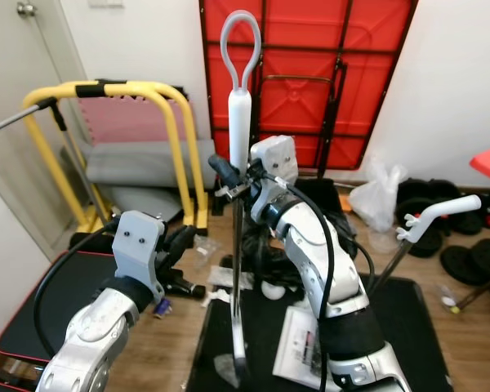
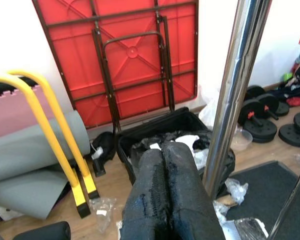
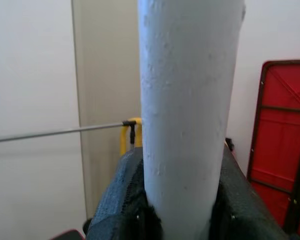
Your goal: Sweep floor
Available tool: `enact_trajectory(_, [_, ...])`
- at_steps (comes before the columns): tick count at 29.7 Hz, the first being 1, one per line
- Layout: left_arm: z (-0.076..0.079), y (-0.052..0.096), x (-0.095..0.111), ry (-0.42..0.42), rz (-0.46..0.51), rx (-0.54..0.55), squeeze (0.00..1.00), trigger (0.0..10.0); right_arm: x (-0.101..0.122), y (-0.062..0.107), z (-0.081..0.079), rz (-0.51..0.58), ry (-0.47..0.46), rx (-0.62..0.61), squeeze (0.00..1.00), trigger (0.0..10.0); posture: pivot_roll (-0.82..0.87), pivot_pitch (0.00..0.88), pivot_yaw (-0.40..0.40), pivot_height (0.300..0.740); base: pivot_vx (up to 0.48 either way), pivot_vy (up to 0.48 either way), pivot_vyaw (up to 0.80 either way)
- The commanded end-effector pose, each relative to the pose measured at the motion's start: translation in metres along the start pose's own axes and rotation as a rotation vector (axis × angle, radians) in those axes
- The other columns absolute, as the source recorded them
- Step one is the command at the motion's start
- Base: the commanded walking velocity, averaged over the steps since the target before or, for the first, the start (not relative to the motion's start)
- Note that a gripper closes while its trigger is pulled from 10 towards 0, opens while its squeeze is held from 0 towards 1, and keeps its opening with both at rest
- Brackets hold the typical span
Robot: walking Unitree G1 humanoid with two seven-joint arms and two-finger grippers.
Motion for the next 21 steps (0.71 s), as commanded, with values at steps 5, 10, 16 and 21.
enact_trajectory(5, [-0.008, 0.008, -0.001, -0.015, -0.019, 0.067, 0.00, 10.0, -0.003, -0.005, 0.012, -0.062, 0.042, -0.052, 0.00, 10.0, -0.08, 0.076, -0.027, 0.740, 0.000, 0.000, 0.00])
enact_trajectory(10, [-0.008, 0.013, 0.000, -0.017, -0.027, 0.073, 0.00, 10.0, -0.003, -0.007, 0.013, -0.073, 0.067, -0.052, 0.00, 10.0, -0.07, 0.100, -0.024, 0.740, 0.000, 0.000, 0.00])
enact_trajectory(16, [-0.007, 0.017, -0.001, -0.032, -0.053, 0.061, 0.00, 10.0, -0.002, -0.008, 0.009, -0.048, 0.038, -0.038, 0.00, 10.0, -0.06, 0.125, -0.016, 0.740, 0.000, 0.000, 0.00])
enact_trajectory(21, [-0.004, 0.018, -0.001, -0.058, -0.065, 0.046, 0.00, 10.0, 0.003, -0.006, 0.004, -0.002, -0.107, 0.047, 0.00, 10.0, -0.06, 0.129, -0.012, 0.740, 0.244, 0.000, 0.00])
Point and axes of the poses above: a point about 5 cm out from each wrist's last joint towards the gripper, its own y axis pointing back from the gripper into the wrist, its own x axis along the axis of the wrist's last joint, z = x × y, the point moved 6 cm from there along -y, pointing out of the wrist towards the gripper, and after that the axes turned 1 degree about -y, right-handed, at the moved point
